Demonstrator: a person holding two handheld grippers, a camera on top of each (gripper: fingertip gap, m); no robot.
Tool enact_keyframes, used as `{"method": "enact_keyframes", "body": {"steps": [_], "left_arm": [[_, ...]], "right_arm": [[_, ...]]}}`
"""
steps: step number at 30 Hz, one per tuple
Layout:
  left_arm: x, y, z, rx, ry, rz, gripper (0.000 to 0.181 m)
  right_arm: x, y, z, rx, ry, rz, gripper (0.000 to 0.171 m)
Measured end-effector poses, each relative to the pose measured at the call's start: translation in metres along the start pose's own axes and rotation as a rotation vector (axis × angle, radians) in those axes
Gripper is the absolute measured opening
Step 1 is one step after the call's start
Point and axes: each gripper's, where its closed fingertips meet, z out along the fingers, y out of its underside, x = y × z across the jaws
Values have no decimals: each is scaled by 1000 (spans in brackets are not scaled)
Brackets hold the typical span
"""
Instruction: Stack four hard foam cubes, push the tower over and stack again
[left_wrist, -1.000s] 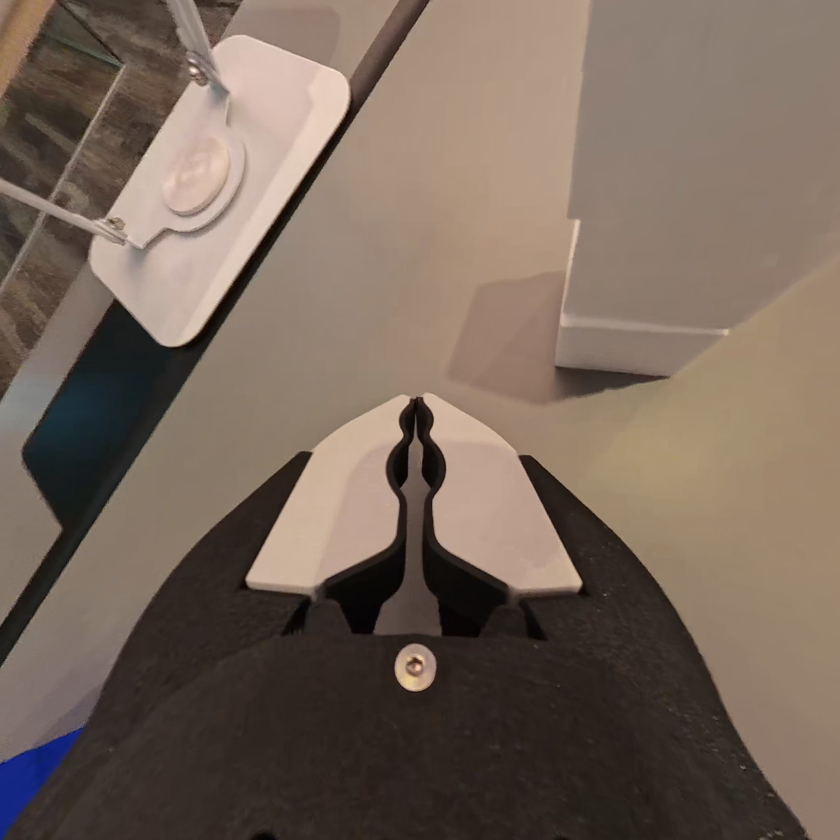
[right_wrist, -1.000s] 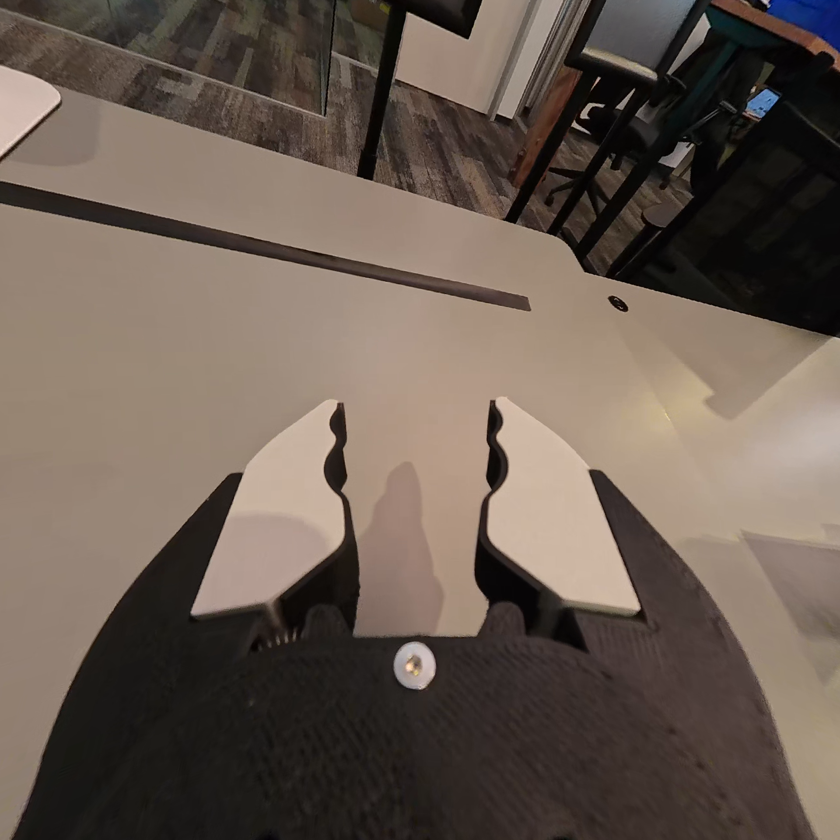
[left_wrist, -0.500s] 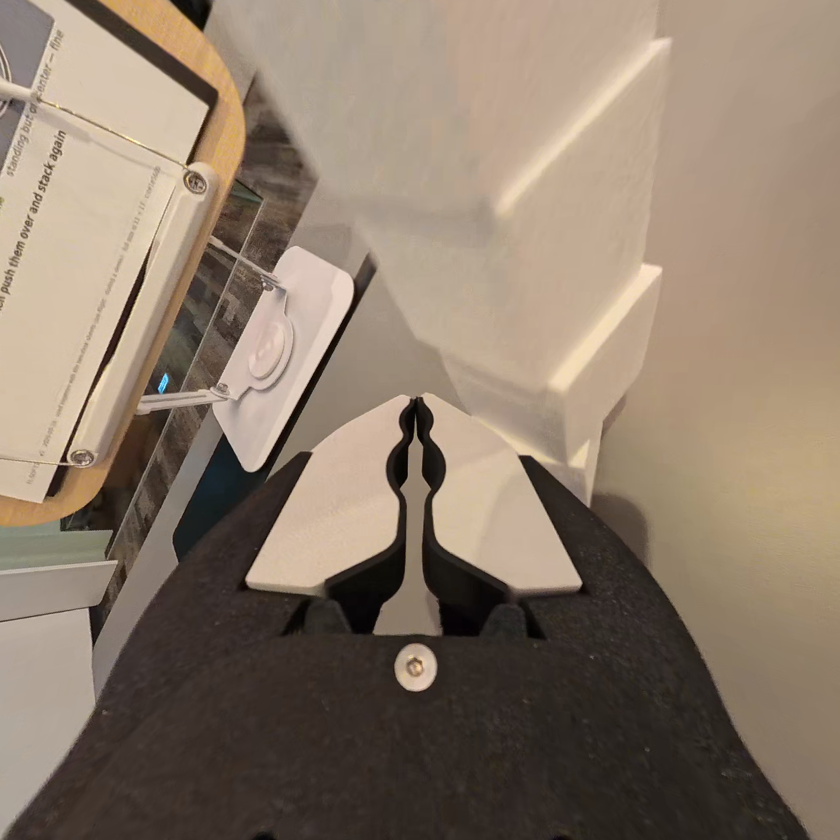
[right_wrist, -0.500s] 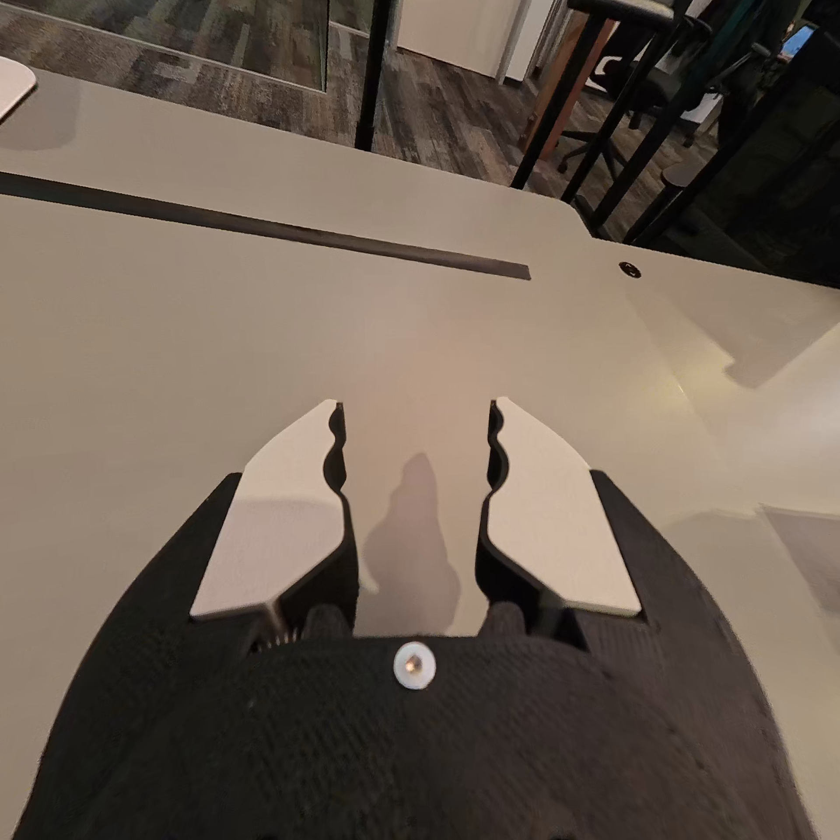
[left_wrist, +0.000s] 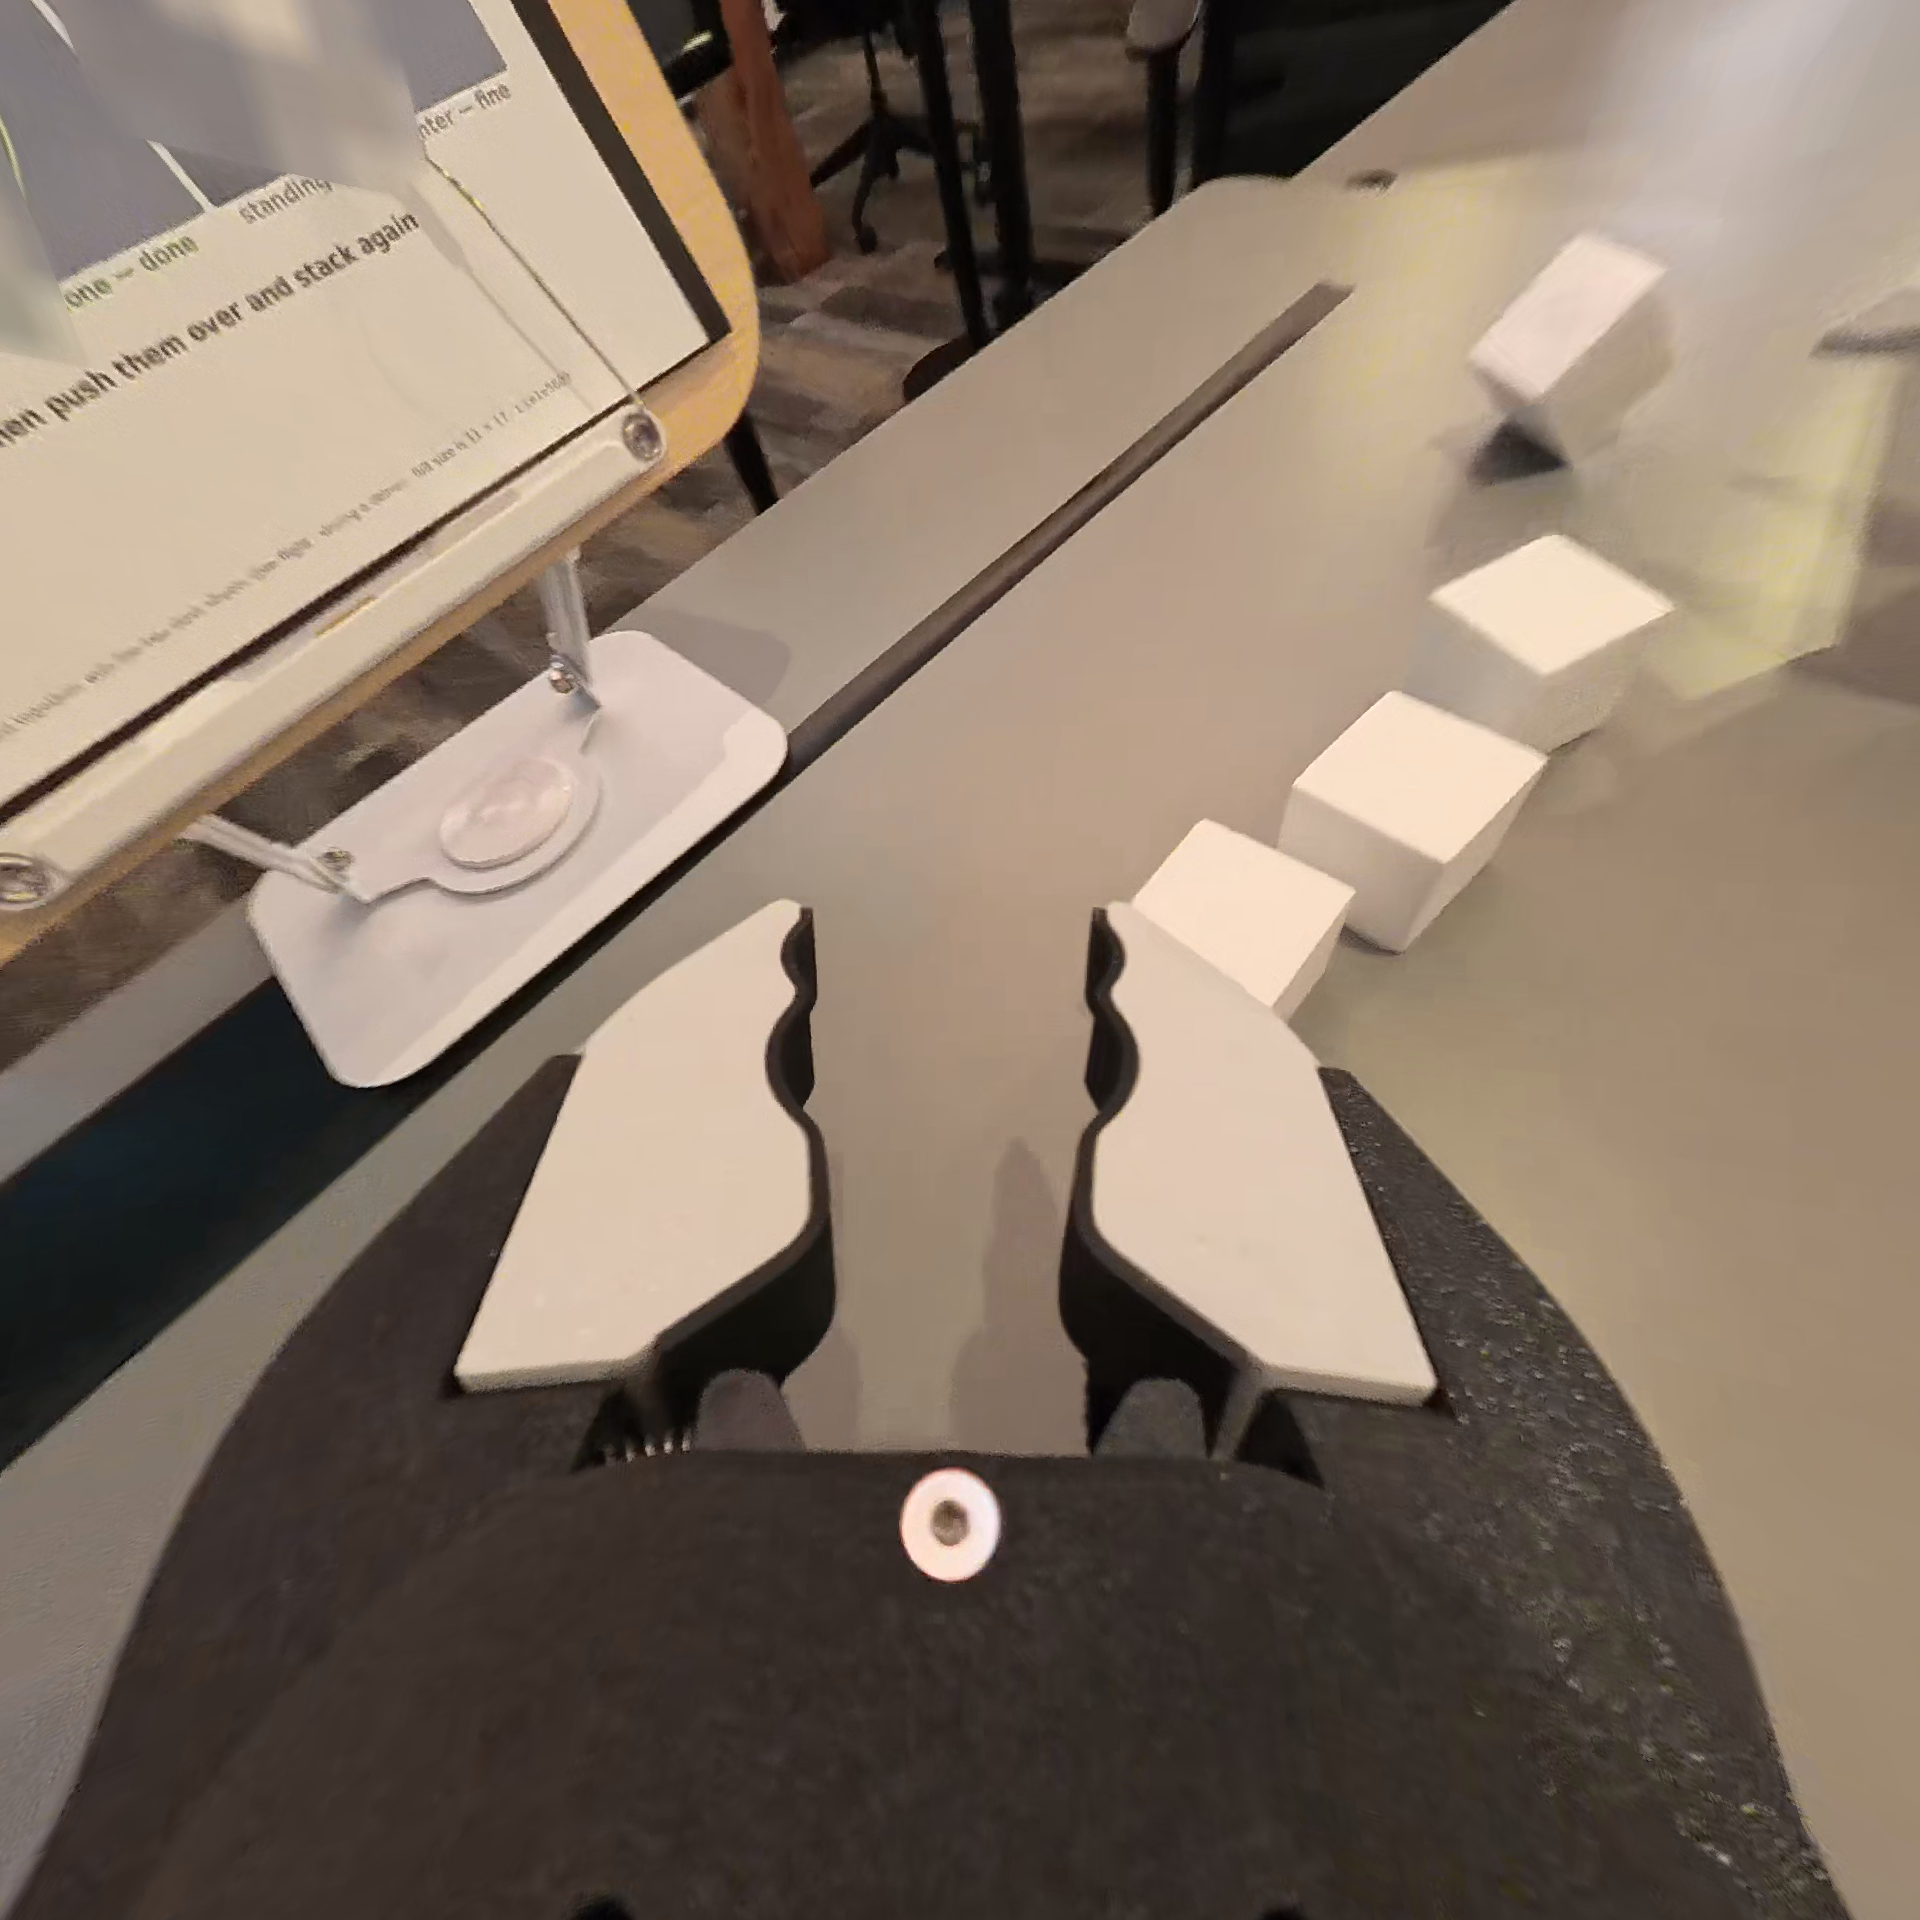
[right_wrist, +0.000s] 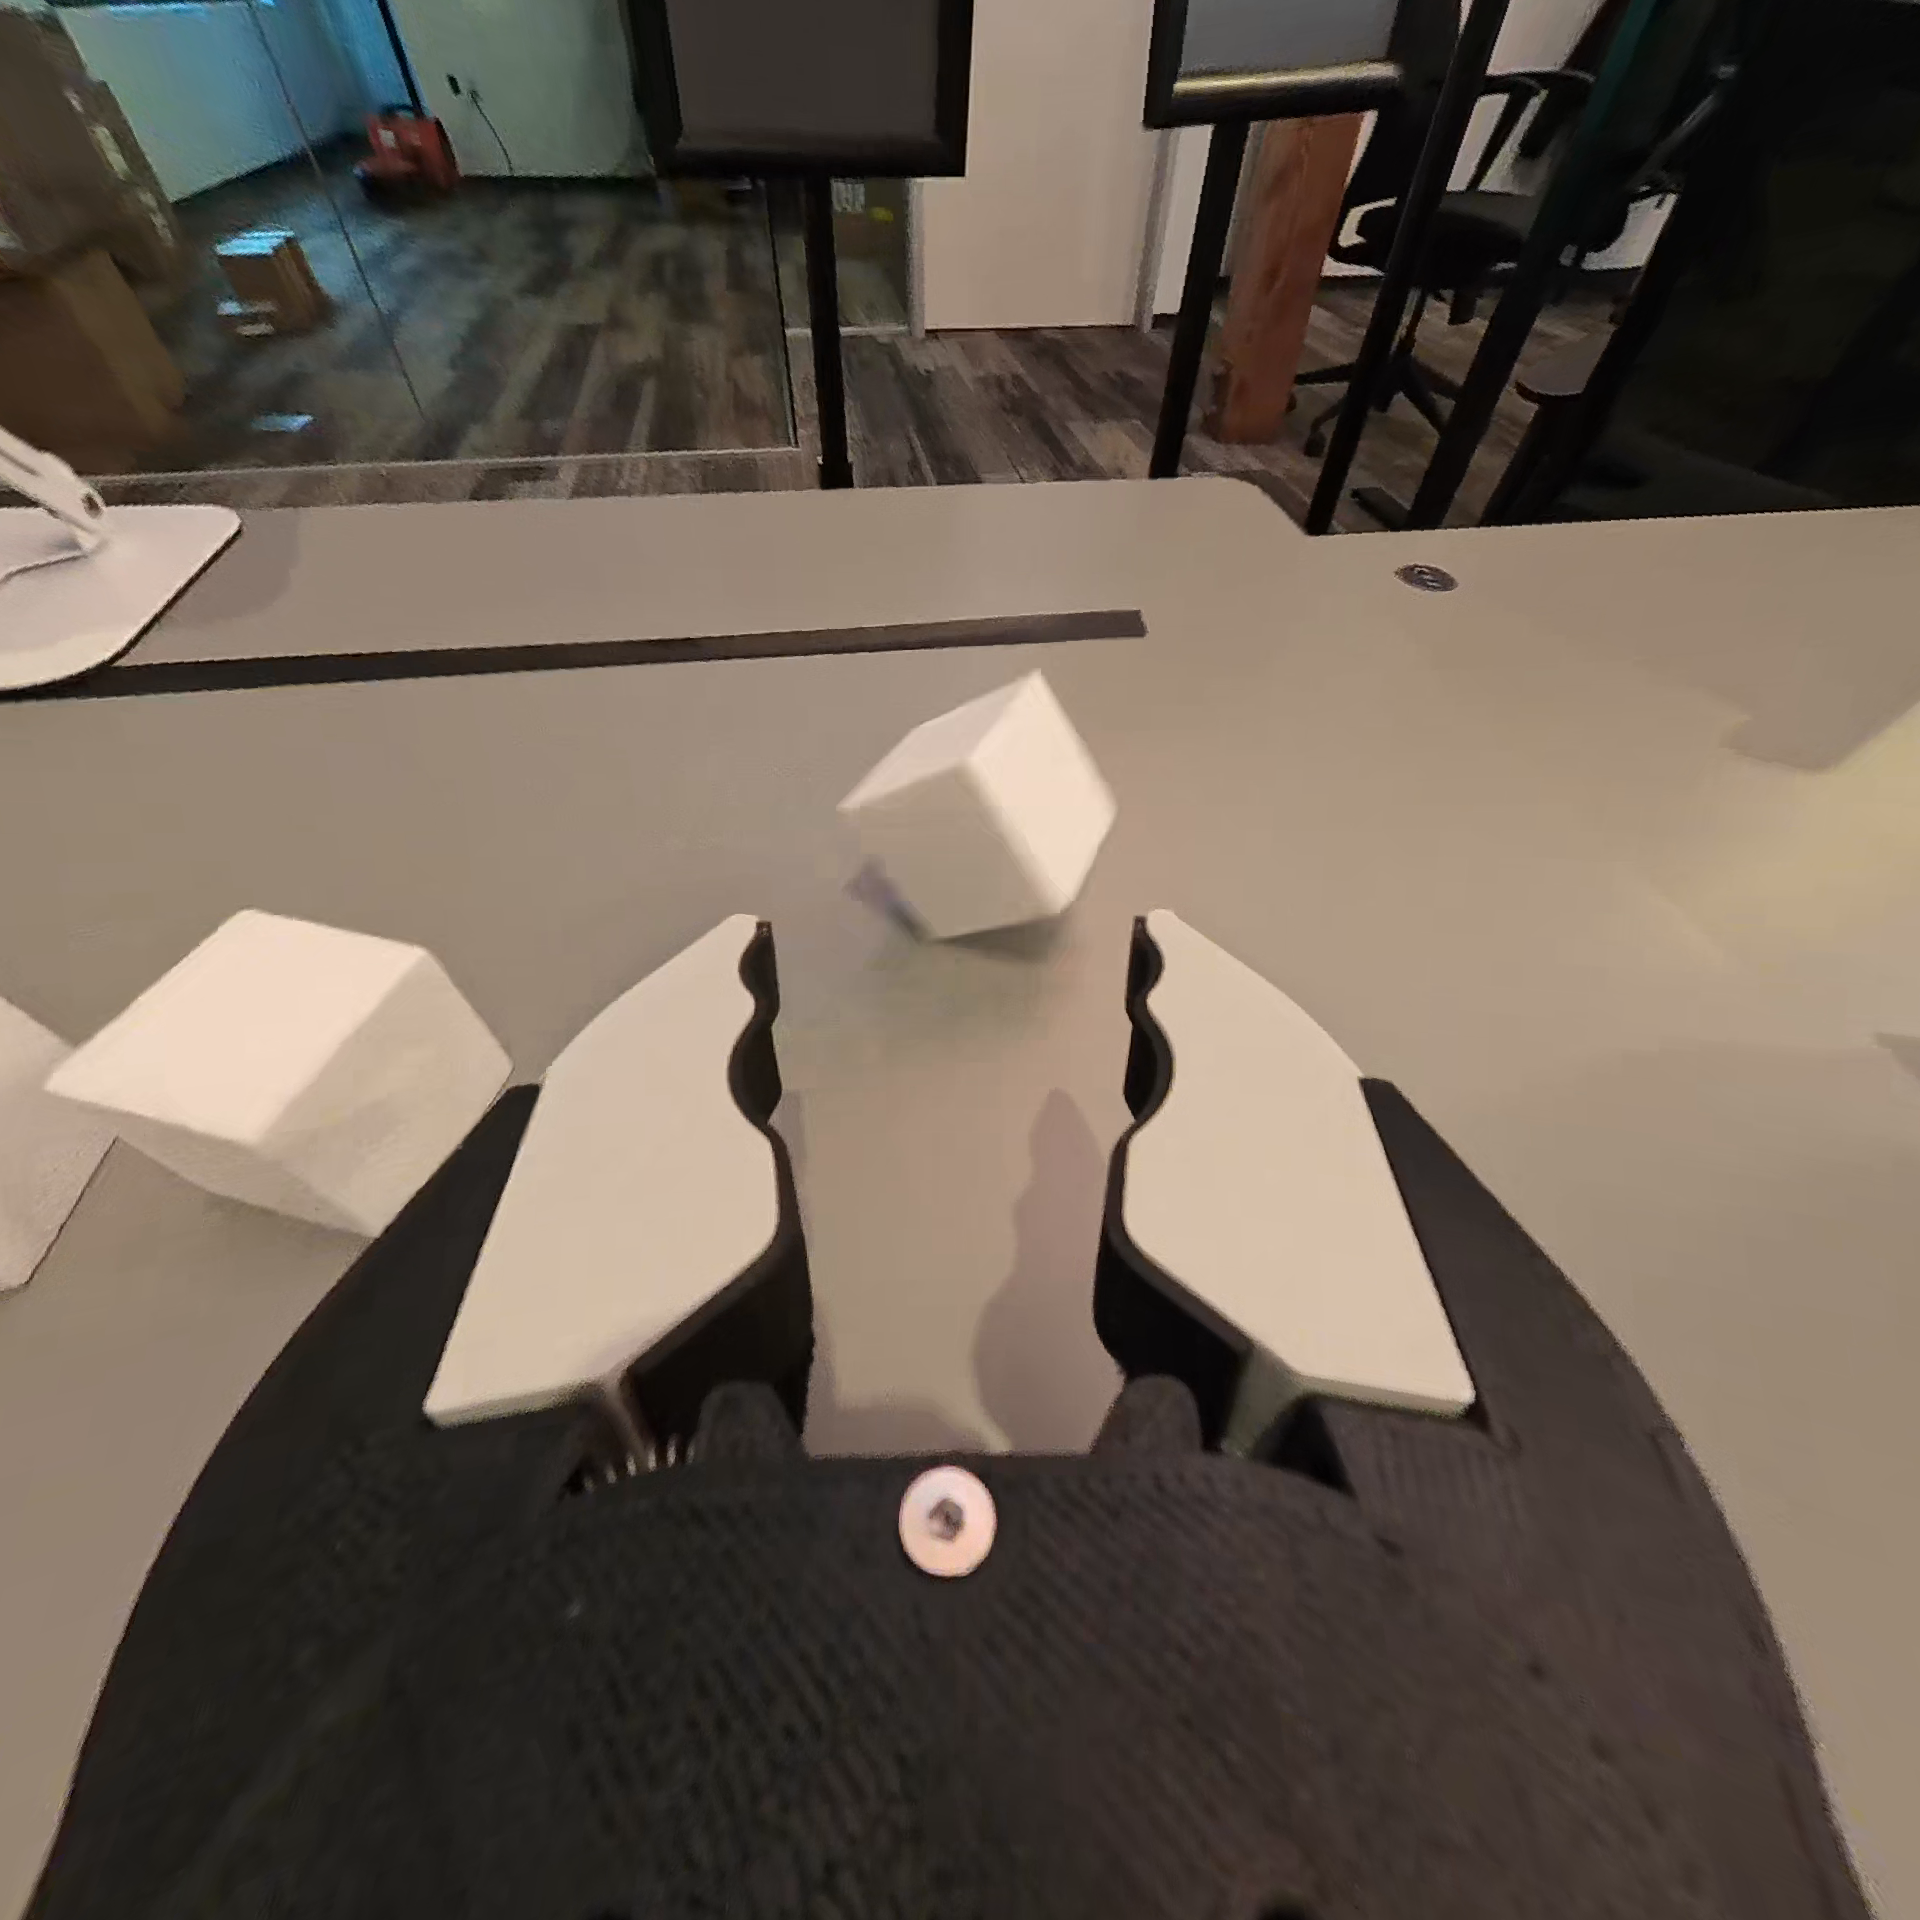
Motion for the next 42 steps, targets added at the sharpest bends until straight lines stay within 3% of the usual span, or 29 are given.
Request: {"method": "enact_keyframes", "body": {"steps": [8, 20, 24, 31, 33, 42], "left_arm": [[4, 1, 5, 164, 147, -106, 71], [67, 38, 44, 97, 345, 95, 86], [73, 52, 65, 11, 332, 216, 91], [81, 53, 87, -34, 363, 197, 80], [81, 53, 89, -45, 350, 211, 64], [39, 26, 54, 0, 242, 119, 63]], "right_arm": [[-18, 12, 8, -42, -63, -54, 69], [-19, -3, 3, 17, -96, 14, 69], [-25, -1, 6, -3, -115, 1, 70], [-64, -6, 8, -16, -245, 52, 74], [-78, -6, 4, -25, -260, 30, 74], [-124, 11, -6, -111, -292, -17, 78]]}}
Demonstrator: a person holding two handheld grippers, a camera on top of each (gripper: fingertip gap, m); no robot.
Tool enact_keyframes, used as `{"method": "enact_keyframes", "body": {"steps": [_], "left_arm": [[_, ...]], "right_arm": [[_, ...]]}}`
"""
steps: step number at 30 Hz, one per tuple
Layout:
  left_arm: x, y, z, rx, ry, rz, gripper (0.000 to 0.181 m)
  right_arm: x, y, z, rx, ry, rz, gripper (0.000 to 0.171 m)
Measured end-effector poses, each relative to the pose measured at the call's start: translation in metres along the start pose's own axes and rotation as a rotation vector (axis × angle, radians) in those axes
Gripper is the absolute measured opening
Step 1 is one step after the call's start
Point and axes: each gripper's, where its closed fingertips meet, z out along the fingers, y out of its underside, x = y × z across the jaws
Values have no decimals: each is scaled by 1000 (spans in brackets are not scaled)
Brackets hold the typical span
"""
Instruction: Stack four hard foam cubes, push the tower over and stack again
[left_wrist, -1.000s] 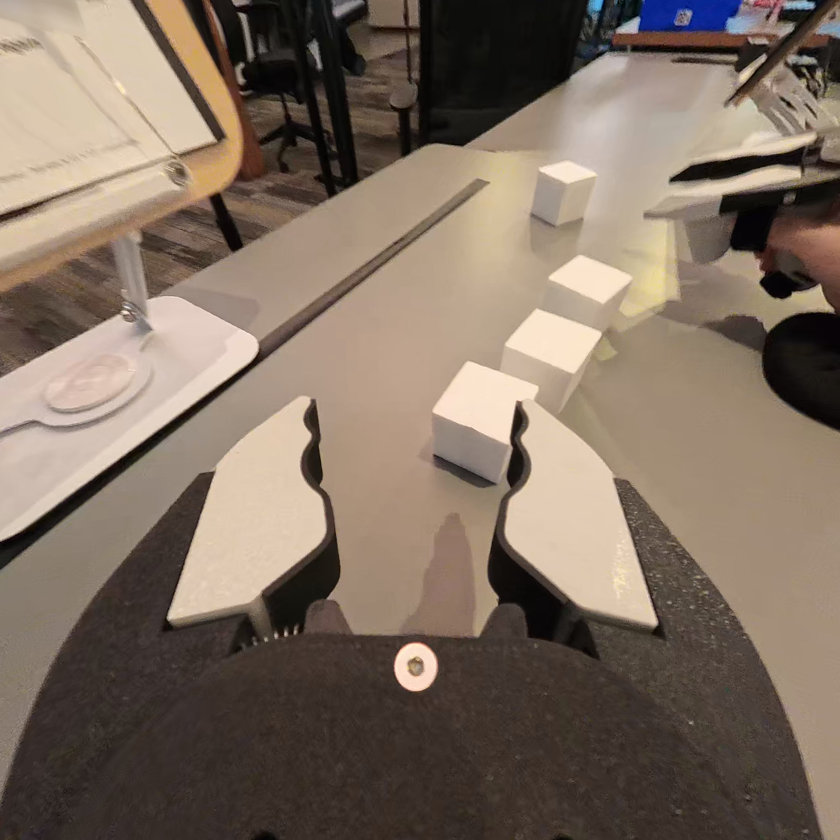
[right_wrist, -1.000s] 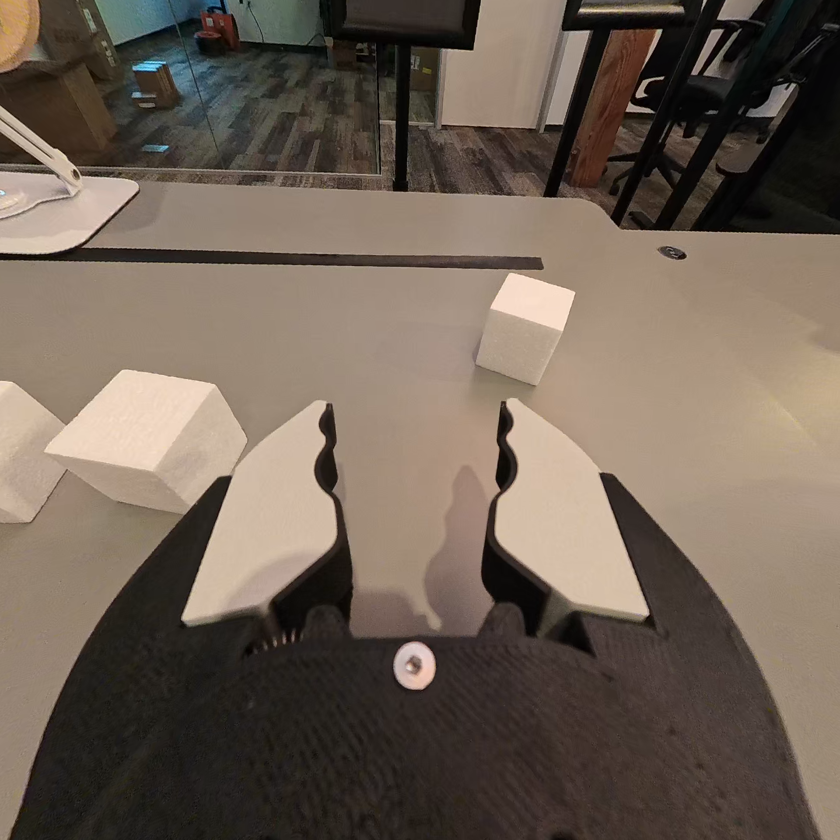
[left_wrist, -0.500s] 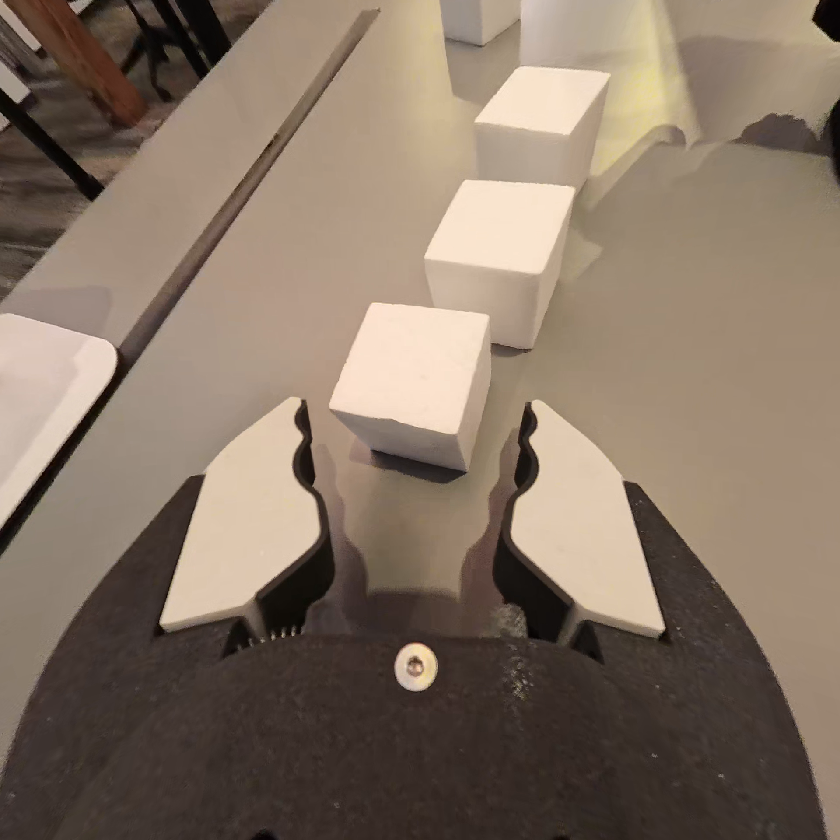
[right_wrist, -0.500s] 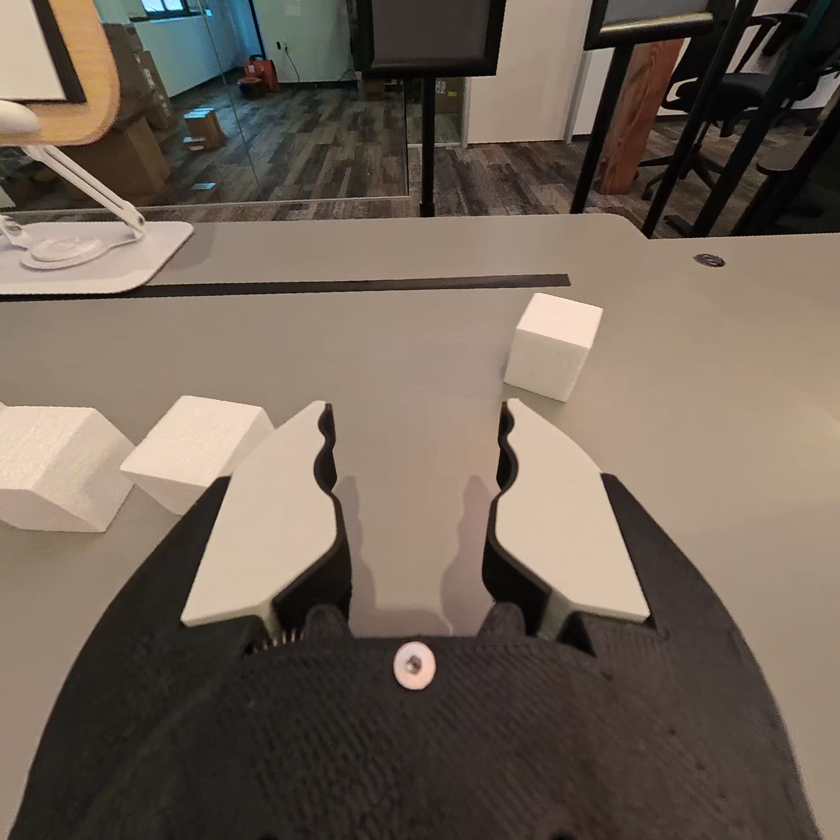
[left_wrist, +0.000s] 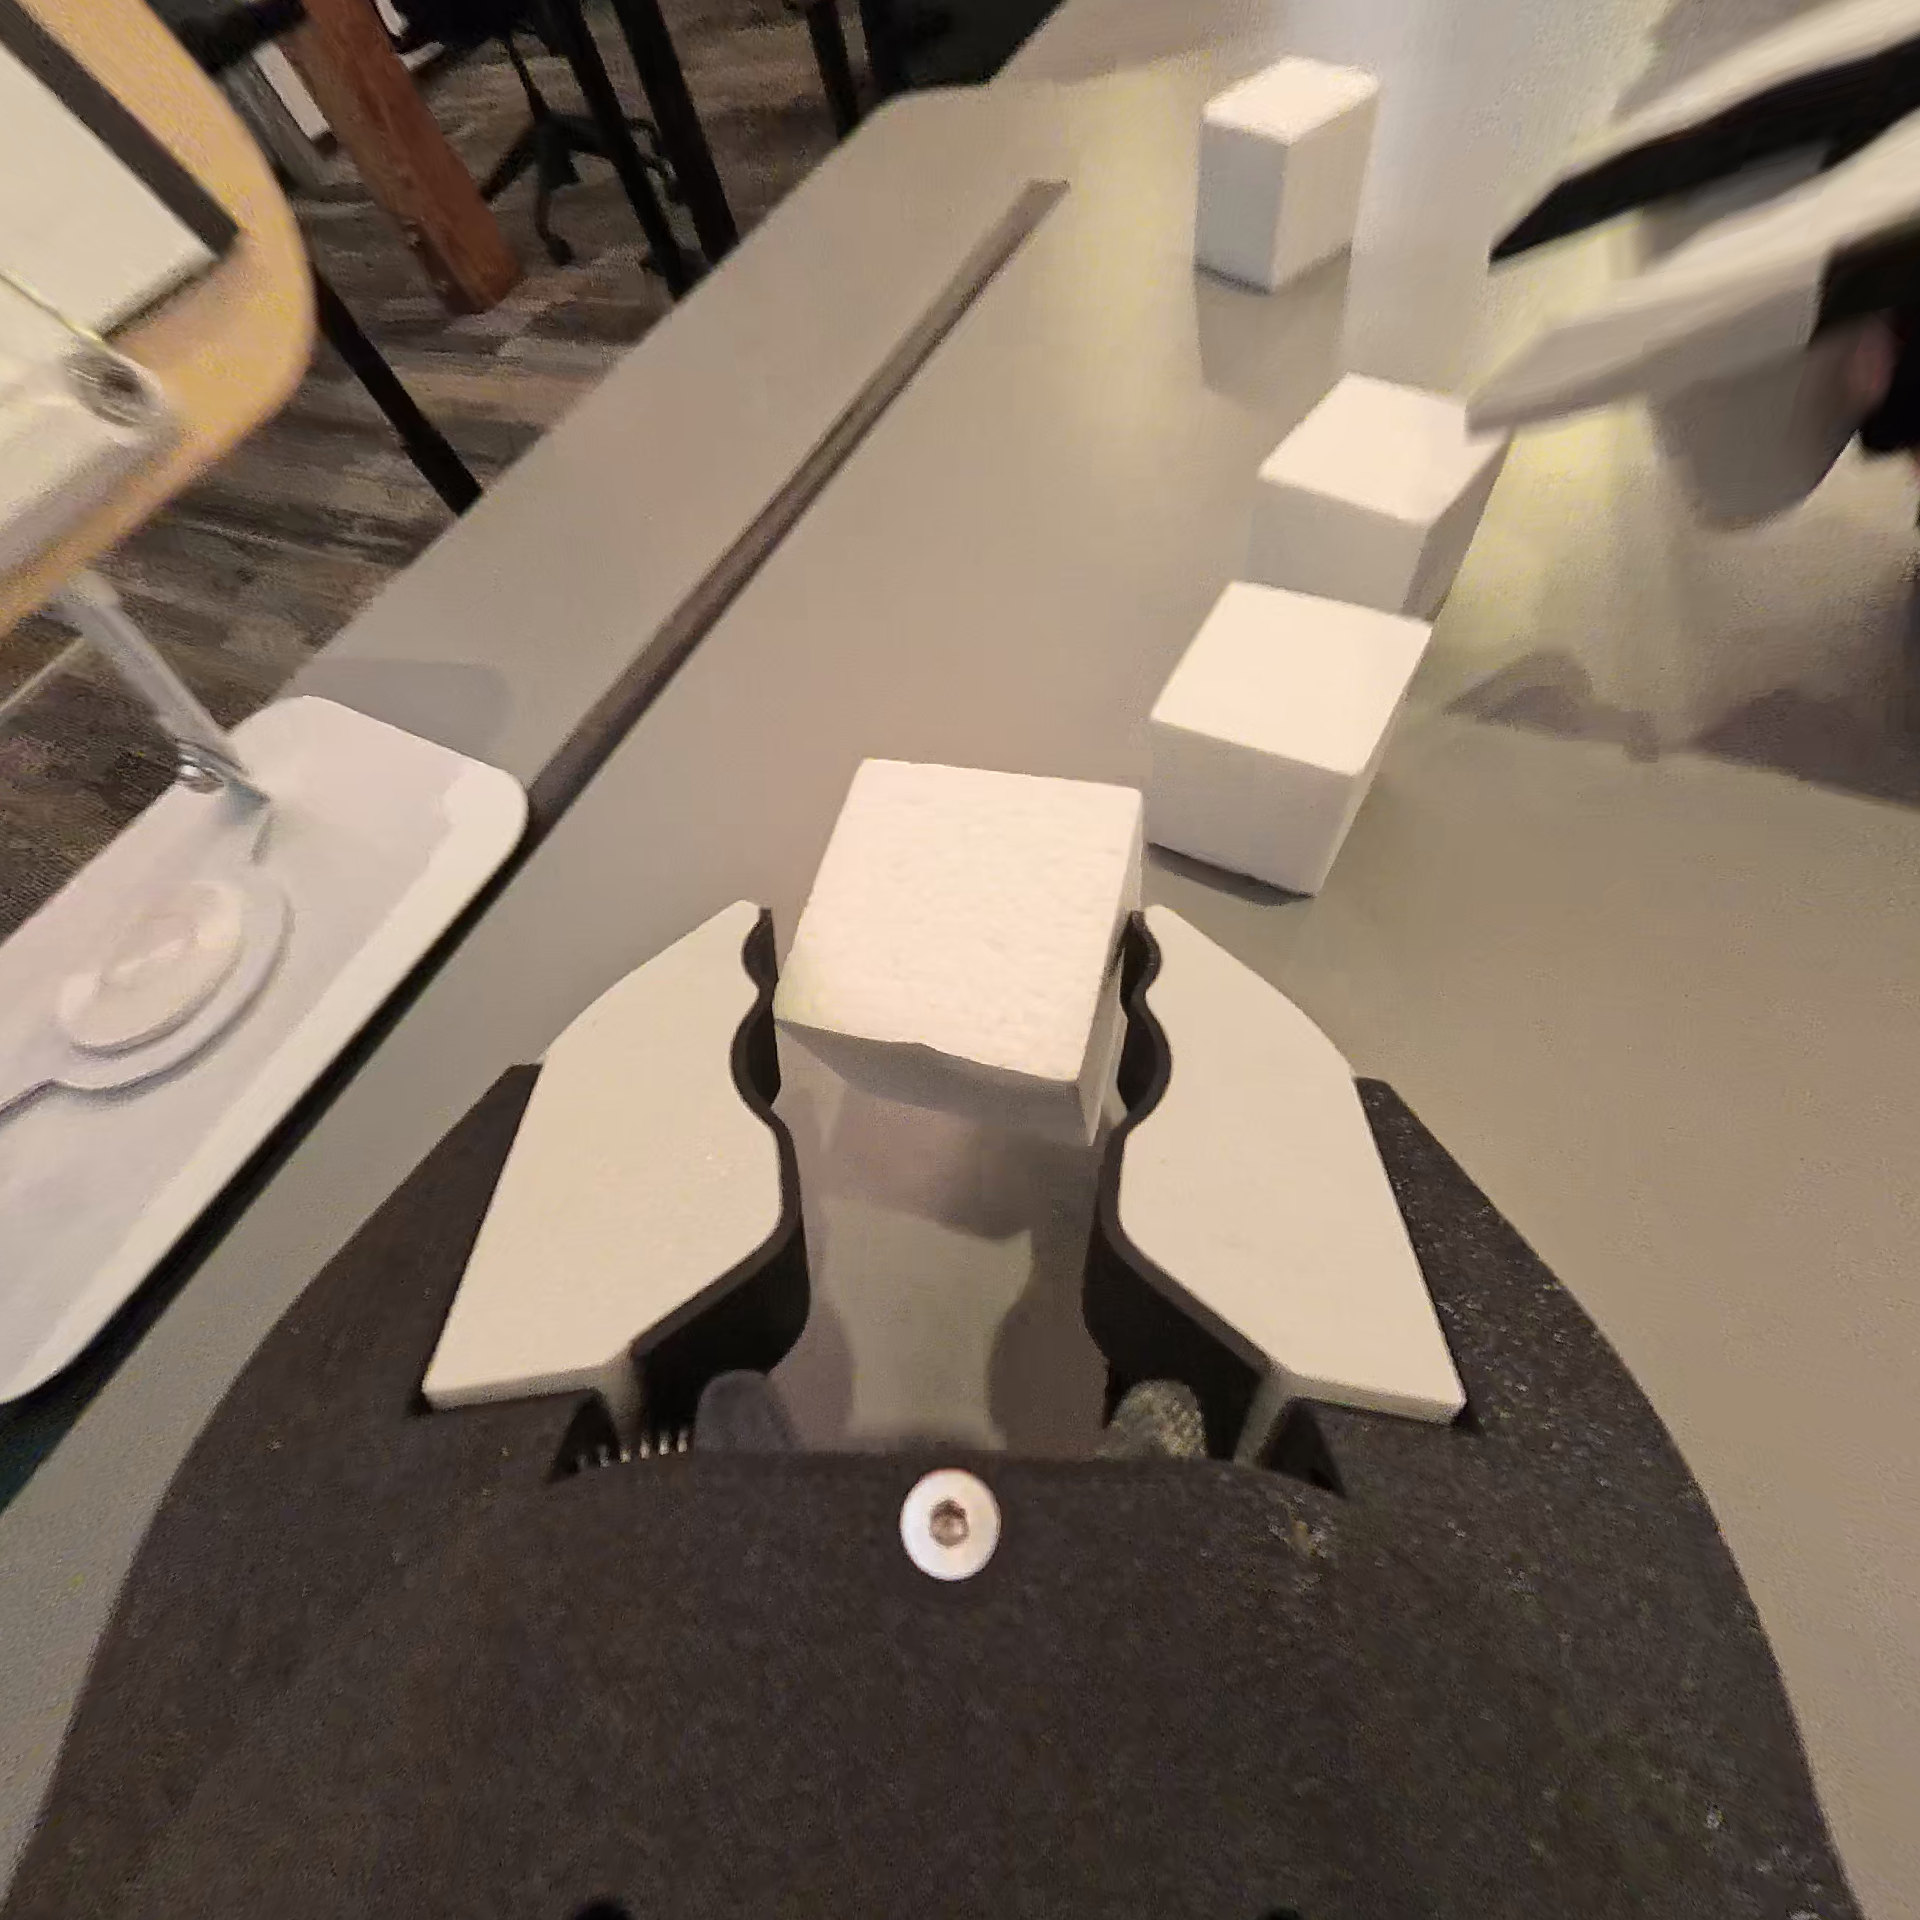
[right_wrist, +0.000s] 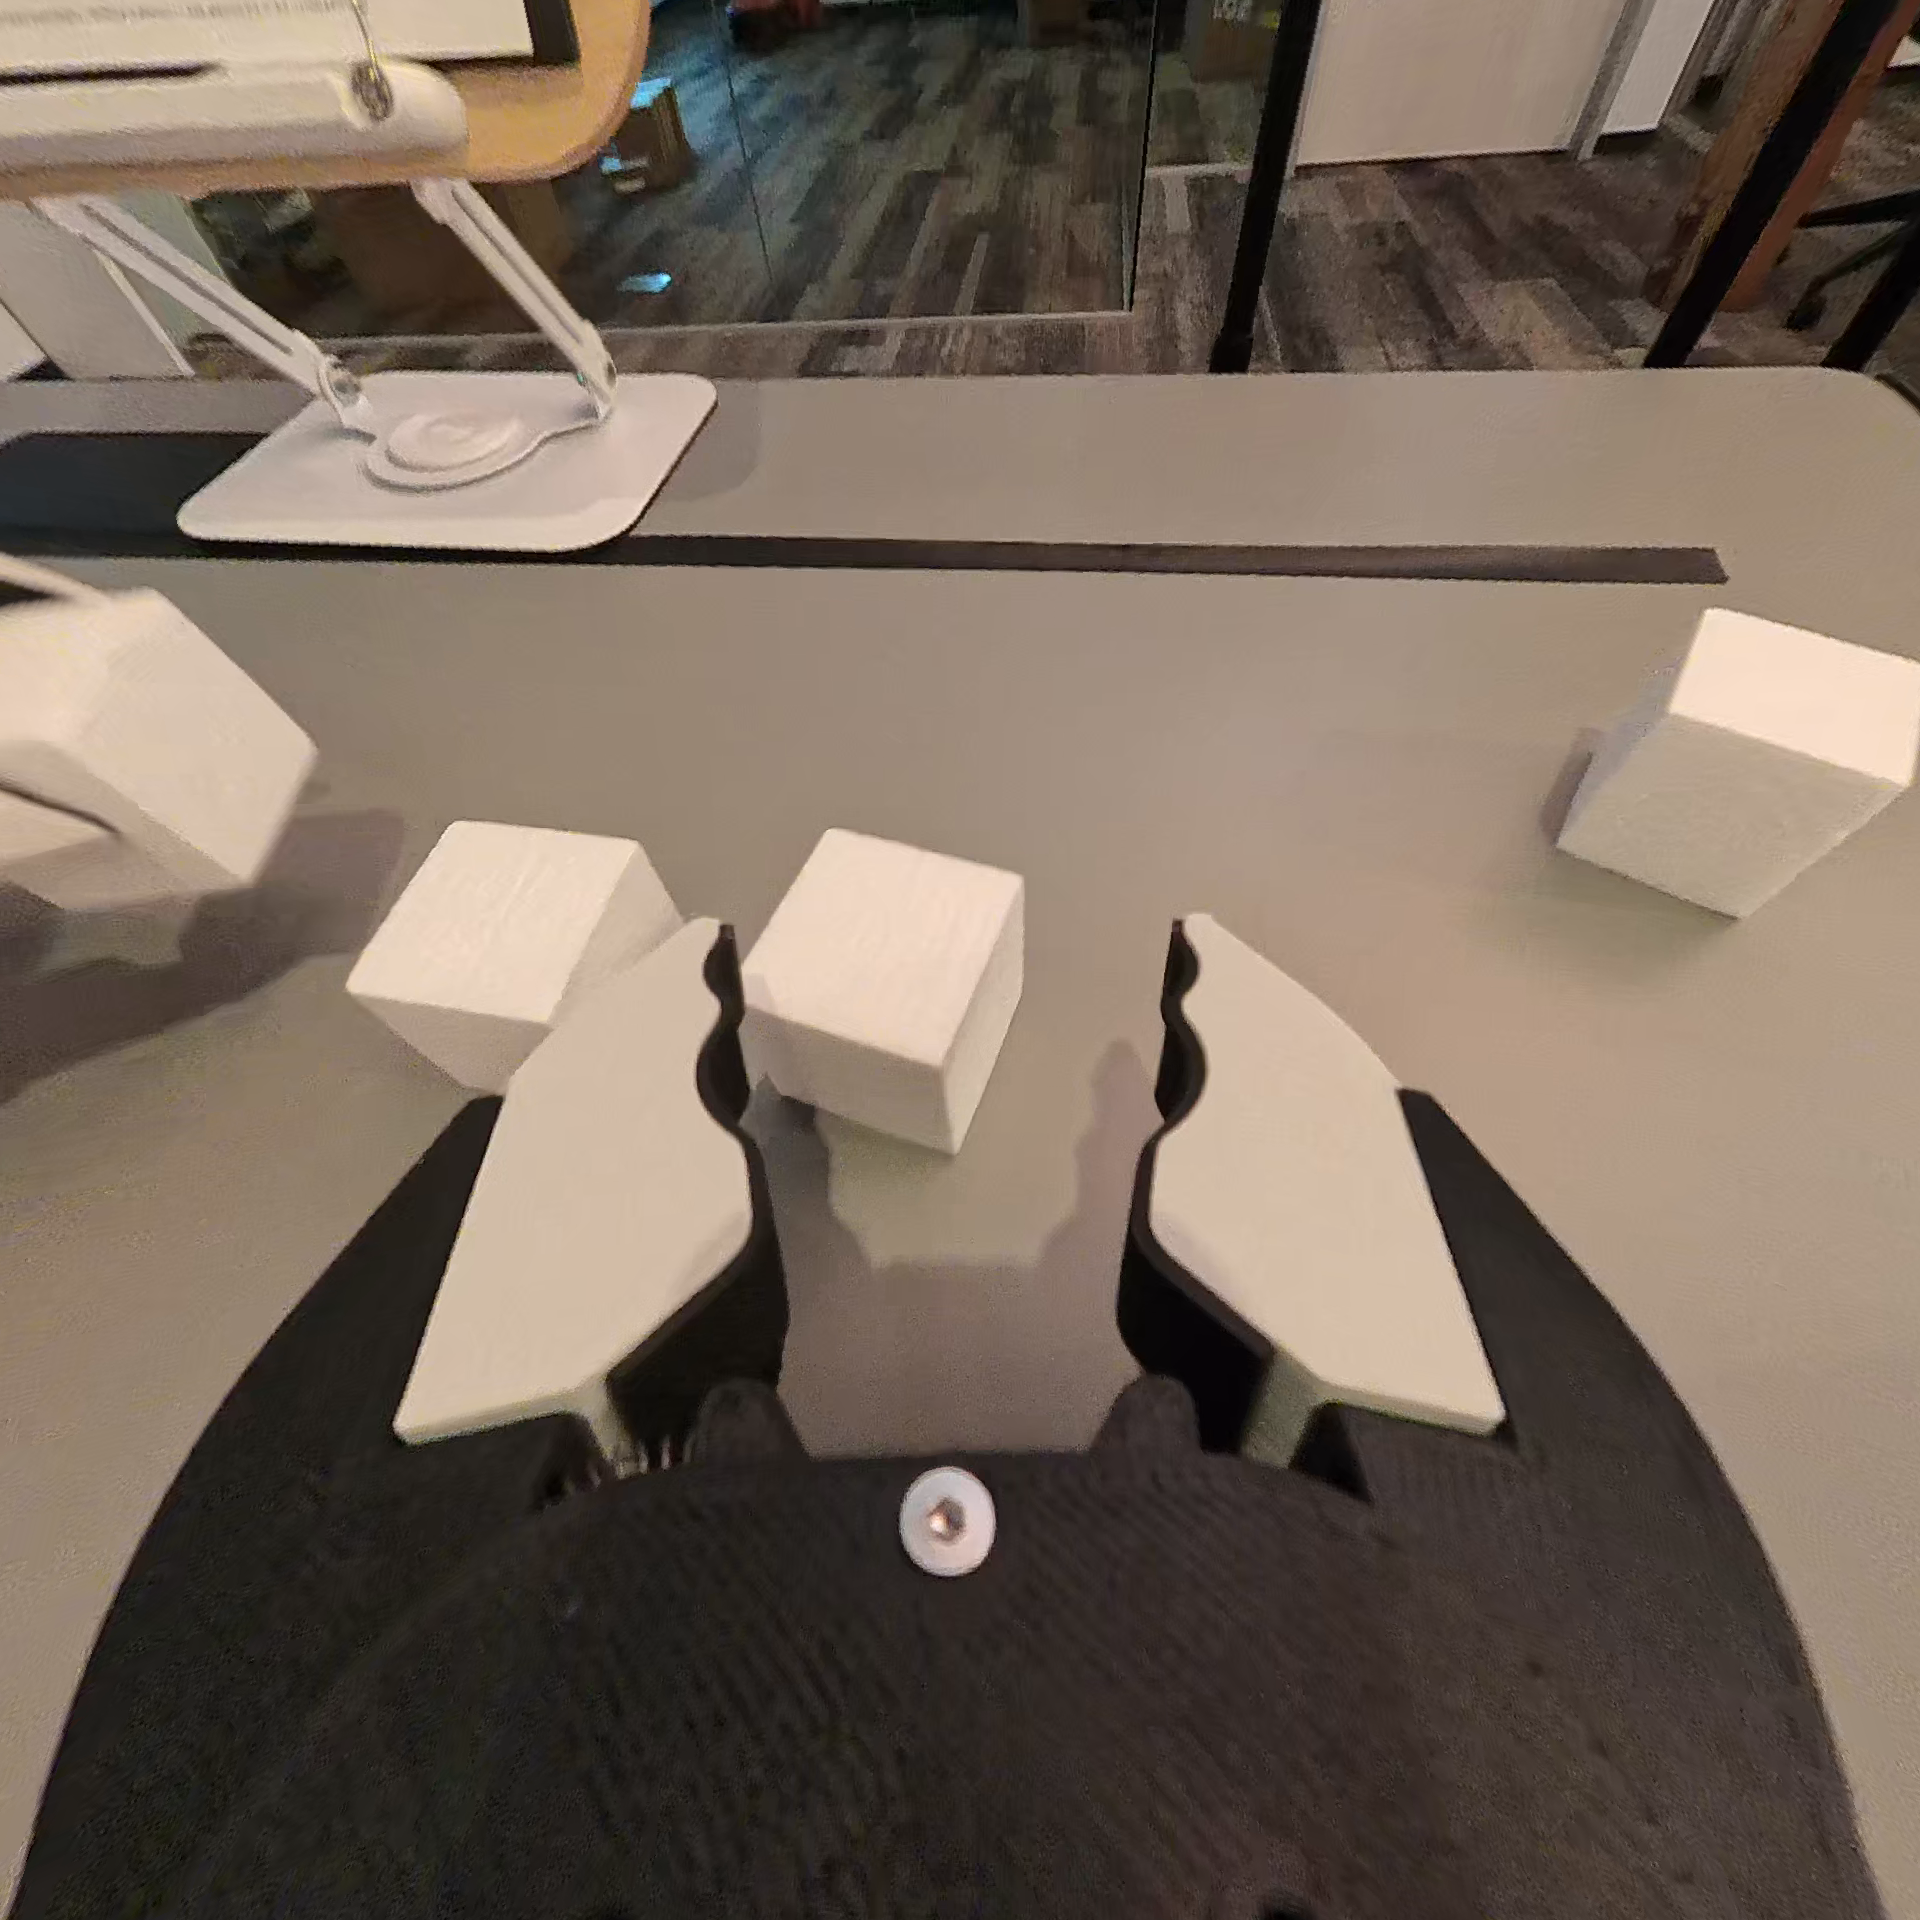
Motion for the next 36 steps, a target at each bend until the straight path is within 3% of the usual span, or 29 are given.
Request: {"method": "enact_keyframes", "body": {"steps": [10, 14, 16, 21, 25, 29, 36], "left_arm": [[-9, -45, -44, 127, -73, 27, 63], [-4, -51, -48, 120, -92, 90, 63], [-3, -51, -48, 105, -98, 106, 63], [-4, -49, -50, 91, -98, 101, 64], [-9, -49, -54, 93, -106, 85, 64], [-12, -49, -57, 92, -116, 82, 63], [-12, -45, -56, 82, -109, 71, 64]], "right_arm": [[-9, 21, 20, -110, 67, -51, 83], [-13, 30, 27, -158, 43, -34, 78], [-17, 36, 28, -191, 14, -37, 63], [-23, 12, 14, -84, -24, -31, 62], [-67, -26, -8, 53, -183, 66, 62], [-102, -23, 1, -32, -206, -12, 62], [-112, -14, 14, -127, -139, -130, 62]]}}
